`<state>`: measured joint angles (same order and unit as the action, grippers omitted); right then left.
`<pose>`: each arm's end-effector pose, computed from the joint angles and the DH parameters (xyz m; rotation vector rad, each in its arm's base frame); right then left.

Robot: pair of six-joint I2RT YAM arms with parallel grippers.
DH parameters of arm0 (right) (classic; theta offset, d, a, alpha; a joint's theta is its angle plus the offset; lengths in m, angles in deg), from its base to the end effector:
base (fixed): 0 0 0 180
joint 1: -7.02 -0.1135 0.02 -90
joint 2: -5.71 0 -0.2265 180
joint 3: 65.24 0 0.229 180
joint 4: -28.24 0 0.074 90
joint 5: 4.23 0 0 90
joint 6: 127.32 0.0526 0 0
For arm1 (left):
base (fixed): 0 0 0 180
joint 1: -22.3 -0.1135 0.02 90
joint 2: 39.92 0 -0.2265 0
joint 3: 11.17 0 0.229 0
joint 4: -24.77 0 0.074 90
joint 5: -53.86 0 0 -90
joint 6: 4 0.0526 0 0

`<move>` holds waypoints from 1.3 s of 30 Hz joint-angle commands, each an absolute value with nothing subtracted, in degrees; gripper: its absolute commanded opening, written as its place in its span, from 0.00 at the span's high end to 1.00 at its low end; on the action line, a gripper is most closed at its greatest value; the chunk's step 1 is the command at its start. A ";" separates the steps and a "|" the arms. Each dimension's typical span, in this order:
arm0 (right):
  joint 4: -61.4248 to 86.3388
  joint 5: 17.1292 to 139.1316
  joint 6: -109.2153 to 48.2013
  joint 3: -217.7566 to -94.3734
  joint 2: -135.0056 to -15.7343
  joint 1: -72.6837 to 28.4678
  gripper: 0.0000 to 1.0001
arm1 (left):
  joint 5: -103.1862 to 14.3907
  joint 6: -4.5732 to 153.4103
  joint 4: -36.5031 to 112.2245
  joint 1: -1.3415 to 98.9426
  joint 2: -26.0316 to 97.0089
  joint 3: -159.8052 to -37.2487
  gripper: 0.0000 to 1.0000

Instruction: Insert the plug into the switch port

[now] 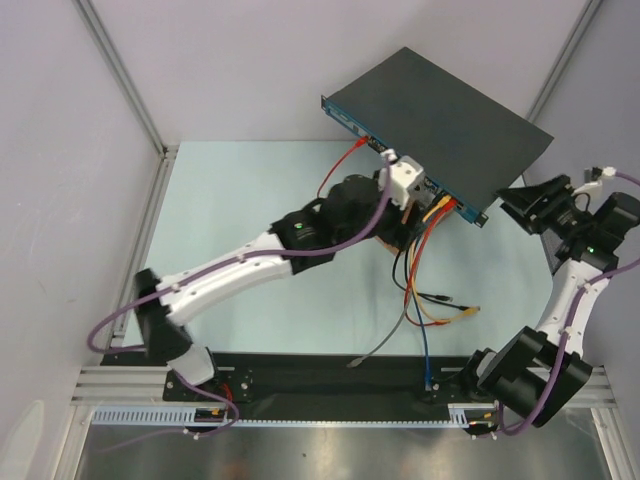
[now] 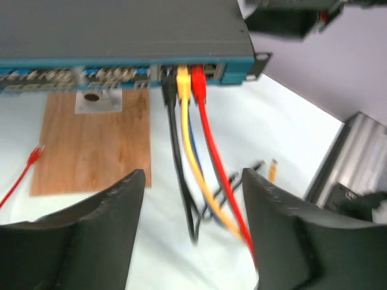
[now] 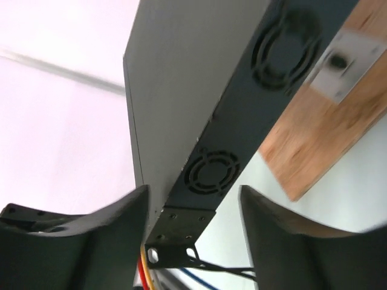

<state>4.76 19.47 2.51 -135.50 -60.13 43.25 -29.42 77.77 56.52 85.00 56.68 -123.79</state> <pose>0.2265 -0.1063 0.3067 0.4166 1.7940 1.1274 0.1833 -0.3417 0.3675 0.7985 1.7369 -0.7478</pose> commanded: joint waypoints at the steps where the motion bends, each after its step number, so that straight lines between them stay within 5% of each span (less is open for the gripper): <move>1: 6.99 16.34 -1.72 -141.07 -59.15 47.44 0.29 | -33.49 80.11 56.66 83.39 46.23 -118.65 0.27; 5: 1.99 14.15 -6.02 -145.36 -59.50 50.87 0.09 | -40.87 78.10 61.75 79.00 40.60 -115.39 0.01; 13: -17.86 17.03 -22.87 -162.15 -64.51 48.52 0.00 | -54.65 73.87 71.87 55.90 38.75 -118.99 0.00; 20: -25.79 38.02 -35.54 -169.29 -62.94 25.15 0.00 | -61.61 76.41 80.91 35.69 41.20 -124.35 0.00; 25: -27.99 50.60 -41.45 -168.24 -61.35 8.61 0.00 | -51.71 81.51 89.62 33.29 39.99 -124.10 0.00; 39: -27.38 51.93 -41.89 -160.15 -52.30 7.37 0.00 | -39.48 89.60 85.14 38.12 21.52 -104.31 0.00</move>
<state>-27.77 50.77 -40.65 -160.81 -54.08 7.42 -43.08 87.36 86.42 37.37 21.51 -105.05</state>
